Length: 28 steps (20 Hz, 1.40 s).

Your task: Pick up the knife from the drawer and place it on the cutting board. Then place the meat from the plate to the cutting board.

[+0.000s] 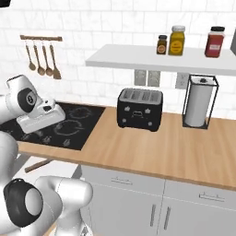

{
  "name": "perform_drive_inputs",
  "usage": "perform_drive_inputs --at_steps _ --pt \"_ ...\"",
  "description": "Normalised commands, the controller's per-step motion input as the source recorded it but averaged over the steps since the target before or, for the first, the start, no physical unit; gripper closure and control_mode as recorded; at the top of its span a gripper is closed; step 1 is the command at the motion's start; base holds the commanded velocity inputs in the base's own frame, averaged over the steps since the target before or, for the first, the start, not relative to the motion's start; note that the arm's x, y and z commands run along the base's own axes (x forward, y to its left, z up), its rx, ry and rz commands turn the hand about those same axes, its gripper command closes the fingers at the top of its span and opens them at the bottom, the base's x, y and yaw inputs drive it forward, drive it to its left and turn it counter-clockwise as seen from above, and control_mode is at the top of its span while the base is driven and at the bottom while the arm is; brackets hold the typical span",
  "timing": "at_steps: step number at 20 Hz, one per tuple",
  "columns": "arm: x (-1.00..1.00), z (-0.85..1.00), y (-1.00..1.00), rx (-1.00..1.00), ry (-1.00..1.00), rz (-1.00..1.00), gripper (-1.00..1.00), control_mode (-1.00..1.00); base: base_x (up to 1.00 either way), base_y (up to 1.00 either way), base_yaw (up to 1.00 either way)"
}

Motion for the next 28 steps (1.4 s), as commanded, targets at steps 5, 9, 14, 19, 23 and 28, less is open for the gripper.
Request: perform_drive_inputs --at_steps 5,9,14,19,23,28 --pt "0.00 0.00 0.00 0.00 0.00 0.00 -1.00 1.00 -0.04 -0.32 0.48" --pt "0.00 0.00 0.00 0.00 0.00 0.00 -1.00 1.00 0.04 -0.69 0.59" --pt "0.00 0.00 0.00 0.00 0.00 0.00 -1.00 1.00 0.10 -0.63 0.46" --pt "0.00 0.00 0.00 0.00 0.00 0.00 -1.00 1.00 0.54 -0.10 0.22" --pt "0.00 0.00 0.00 0.00 0.00 0.00 -1.00 1.00 0.43 -0.37 0.30" --pt "0.00 0.00 0.00 0.00 0.00 0.00 -1.00 1.00 0.07 -0.25 0.28"
